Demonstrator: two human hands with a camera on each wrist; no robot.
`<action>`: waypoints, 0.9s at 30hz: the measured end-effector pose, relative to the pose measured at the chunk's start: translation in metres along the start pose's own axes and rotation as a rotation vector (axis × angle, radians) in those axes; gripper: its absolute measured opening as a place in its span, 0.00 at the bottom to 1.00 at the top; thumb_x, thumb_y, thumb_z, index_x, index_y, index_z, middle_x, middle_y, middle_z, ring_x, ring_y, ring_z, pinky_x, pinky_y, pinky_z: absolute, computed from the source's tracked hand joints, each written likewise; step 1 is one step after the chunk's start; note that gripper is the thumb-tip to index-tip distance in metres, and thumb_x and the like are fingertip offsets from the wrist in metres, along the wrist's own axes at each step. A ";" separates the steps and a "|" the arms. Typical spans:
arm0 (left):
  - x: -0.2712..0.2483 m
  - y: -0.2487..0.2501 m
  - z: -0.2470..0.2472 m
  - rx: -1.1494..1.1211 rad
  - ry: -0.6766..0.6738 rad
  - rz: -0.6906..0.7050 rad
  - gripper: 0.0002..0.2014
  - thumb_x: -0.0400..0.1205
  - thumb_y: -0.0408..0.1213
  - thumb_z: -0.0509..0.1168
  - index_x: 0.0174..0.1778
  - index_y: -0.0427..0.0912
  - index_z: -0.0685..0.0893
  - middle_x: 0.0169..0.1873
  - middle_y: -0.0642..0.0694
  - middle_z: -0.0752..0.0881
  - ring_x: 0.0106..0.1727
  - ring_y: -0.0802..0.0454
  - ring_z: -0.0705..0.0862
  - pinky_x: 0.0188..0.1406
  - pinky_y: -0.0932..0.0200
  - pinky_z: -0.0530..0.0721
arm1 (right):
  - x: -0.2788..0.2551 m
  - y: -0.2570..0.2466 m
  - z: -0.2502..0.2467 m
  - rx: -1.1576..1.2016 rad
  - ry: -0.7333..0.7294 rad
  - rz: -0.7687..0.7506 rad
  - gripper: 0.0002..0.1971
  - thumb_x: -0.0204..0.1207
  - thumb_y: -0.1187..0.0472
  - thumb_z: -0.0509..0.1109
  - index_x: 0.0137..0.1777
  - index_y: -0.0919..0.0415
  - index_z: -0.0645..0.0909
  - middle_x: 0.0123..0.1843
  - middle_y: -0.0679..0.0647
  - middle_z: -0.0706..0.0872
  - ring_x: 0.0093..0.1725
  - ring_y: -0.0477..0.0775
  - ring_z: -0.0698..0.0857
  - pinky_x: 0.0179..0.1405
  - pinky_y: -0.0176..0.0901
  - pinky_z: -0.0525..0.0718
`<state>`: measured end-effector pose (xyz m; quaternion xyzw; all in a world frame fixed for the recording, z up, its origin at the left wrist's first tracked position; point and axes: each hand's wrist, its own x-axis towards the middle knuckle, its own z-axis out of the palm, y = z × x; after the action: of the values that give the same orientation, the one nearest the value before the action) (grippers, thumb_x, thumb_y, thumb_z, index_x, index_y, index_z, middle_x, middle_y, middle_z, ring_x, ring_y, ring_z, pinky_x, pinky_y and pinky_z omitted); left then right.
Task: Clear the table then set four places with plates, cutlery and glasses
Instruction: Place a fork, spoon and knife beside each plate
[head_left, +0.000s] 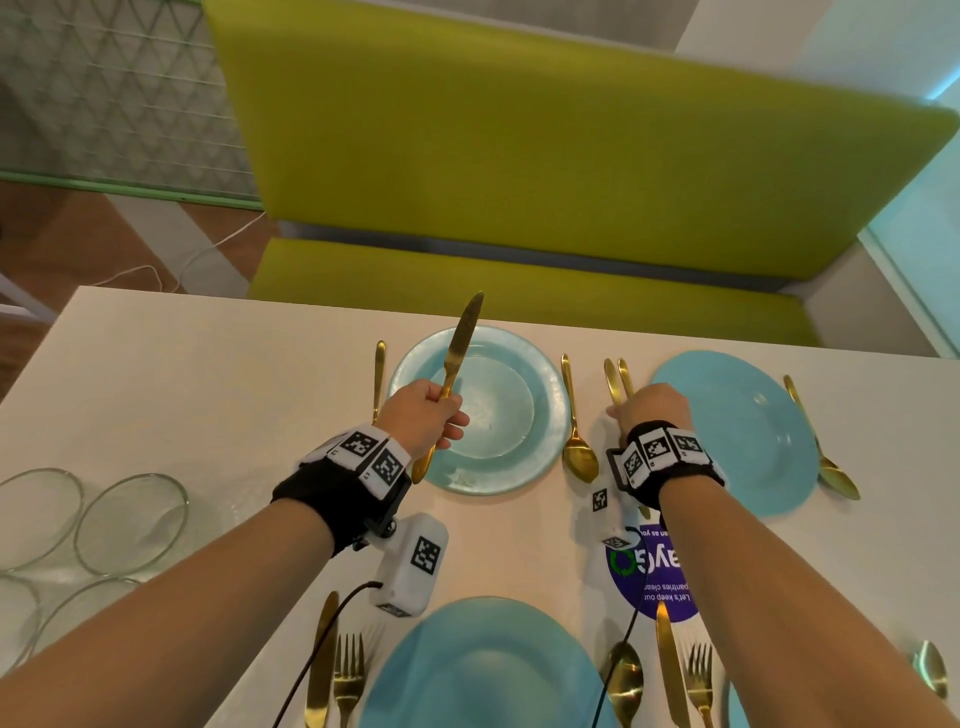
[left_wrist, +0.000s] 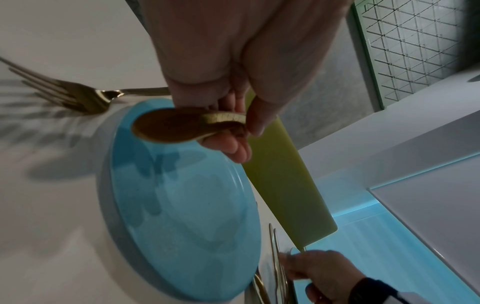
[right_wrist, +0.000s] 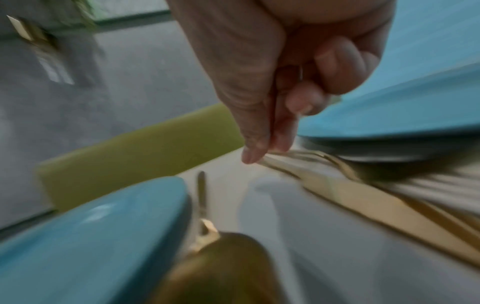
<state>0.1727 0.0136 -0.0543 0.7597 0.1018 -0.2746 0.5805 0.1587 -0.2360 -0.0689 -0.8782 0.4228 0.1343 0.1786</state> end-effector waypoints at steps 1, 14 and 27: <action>0.000 -0.001 0.000 -0.001 0.002 -0.005 0.07 0.85 0.37 0.59 0.41 0.44 0.77 0.35 0.48 0.85 0.36 0.53 0.82 0.38 0.60 0.82 | -0.006 -0.006 -0.005 -0.015 -0.006 -0.039 0.17 0.73 0.51 0.75 0.43 0.69 0.82 0.31 0.56 0.80 0.38 0.57 0.81 0.38 0.42 0.78; -0.032 -0.006 -0.018 0.292 -0.041 -0.050 0.24 0.75 0.27 0.68 0.69 0.38 0.74 0.37 0.40 0.85 0.34 0.49 0.82 0.29 0.64 0.79 | -0.142 -0.068 0.030 -0.315 -0.086 -1.072 0.14 0.82 0.59 0.61 0.64 0.53 0.83 0.60 0.54 0.82 0.57 0.58 0.84 0.47 0.45 0.78; -0.093 -0.024 -0.081 0.594 -0.150 0.110 0.24 0.76 0.38 0.70 0.69 0.39 0.75 0.58 0.40 0.86 0.56 0.46 0.85 0.56 0.53 0.84 | -0.234 -0.067 0.046 -0.373 0.010 -1.027 0.14 0.82 0.59 0.60 0.62 0.52 0.84 0.58 0.53 0.83 0.57 0.57 0.83 0.48 0.45 0.78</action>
<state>0.1088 0.1120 -0.0101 0.8781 -0.0671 -0.3160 0.3531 0.0658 -0.0156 -0.0066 -0.9892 -0.0905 0.0985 0.0603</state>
